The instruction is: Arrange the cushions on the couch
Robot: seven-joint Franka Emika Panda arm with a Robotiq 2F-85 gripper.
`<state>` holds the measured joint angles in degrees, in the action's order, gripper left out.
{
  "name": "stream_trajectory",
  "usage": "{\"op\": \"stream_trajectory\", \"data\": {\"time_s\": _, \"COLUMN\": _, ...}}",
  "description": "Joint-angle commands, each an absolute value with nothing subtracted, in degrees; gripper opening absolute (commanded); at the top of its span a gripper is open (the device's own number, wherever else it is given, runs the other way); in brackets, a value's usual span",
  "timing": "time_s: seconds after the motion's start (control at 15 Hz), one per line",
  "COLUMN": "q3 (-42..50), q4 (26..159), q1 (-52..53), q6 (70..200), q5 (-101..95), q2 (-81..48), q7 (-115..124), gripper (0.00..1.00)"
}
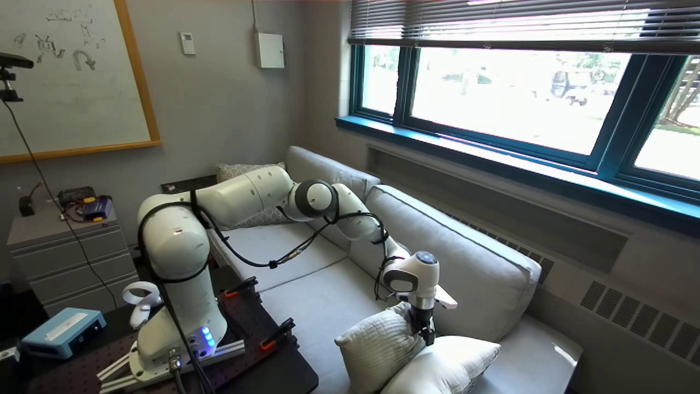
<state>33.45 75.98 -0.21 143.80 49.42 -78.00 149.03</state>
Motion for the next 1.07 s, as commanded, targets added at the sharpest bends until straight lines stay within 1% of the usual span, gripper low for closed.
{"op": "stream_trajectory", "data": {"time_s": 0.0, "q3": 35.50, "q4": 80.61, "q1": 1.36, "q6": 145.31, "q5": 51.15, "q2": -75.24, "q7": 148.45, "gripper": 0.28}}
{"op": "stream_trajectory", "data": {"time_s": 0.07, "q3": 32.19, "q4": 81.15, "q1": -0.87, "q6": 147.30, "q5": 47.04, "q2": -73.43, "q7": 149.03, "gripper": 0.28}}
{"op": "stream_trajectory", "data": {"time_s": 0.13, "q3": 31.24, "q4": 80.83, "q1": -1.65, "q6": 147.92, "q5": 45.44, "q2": -73.03, "q7": 149.05, "gripper": 0.32}}
{"op": "stream_trajectory", "data": {"time_s": 0.33, "q3": 28.45, "q4": 81.30, "q1": -3.62, "q6": 150.08, "q5": 40.74, "q2": -71.41, "q7": 149.05, "gripper": 0.55}}
{"op": "stream_trajectory", "data": {"time_s": 0.4, "q3": 30.34, "q4": 81.63, "q1": -1.81, "q6": 149.39, "q5": 44.63, "q2": -71.86, "q7": 146.11, "gripper": 0.63}}
{"op": "stream_trajectory", "data": {"time_s": 0.47, "q3": 25.61, "q4": 81.74, "q1": -5.30, "q6": 151.32, "q5": 38.64, "q2": -69.76, "q7": 147.38, "gripper": 0.69}}
{"op": "stream_trajectory", "data": {"time_s": 0.53, "q3": 23.48, "q4": 81.77, "q1": -6.41, "q6": 151.94, "q5": 37.99, "q2": -68.69, "q7": 144.37, "gripper": 0.78}}
{"op": "stream_trajectory", "data": {"time_s": 0.73, "q3": 15.18, "q4": 80.96, "q1": -9.73, "q6": 153.44, "q5": 34.86, "q2": -66.46, "q7": 137.48, "gripper": 1.00}}
{"op": "stream_trajectory", "data": {"time_s": 0.87, "q3": 10.68, "q4": 81.44, "q1": -10.22, "q6": 153.58, "q5": 33.38, "q2": -64.89, "q7": 134.00, "gripper": 1.00}}
{"op": "stream_trajectory", "data": {"time_s": 0.93, "q3": 13.40, "q4": 78.90, "q1": -10.44, "q6": 153.18, "q5": 32.39, "q2": -67.98, "q7": 138.94, "gripper": 1.00}}
{"op": "stream_trajectory", "data": {"time_s": 1.0, "q3": 12.27, "q4": 78.85, "q1": -10.46, "q6": 153.14, "q5": 31.93, "q2": -67.58, "q7": 138.77, "gripper": 1.00}}
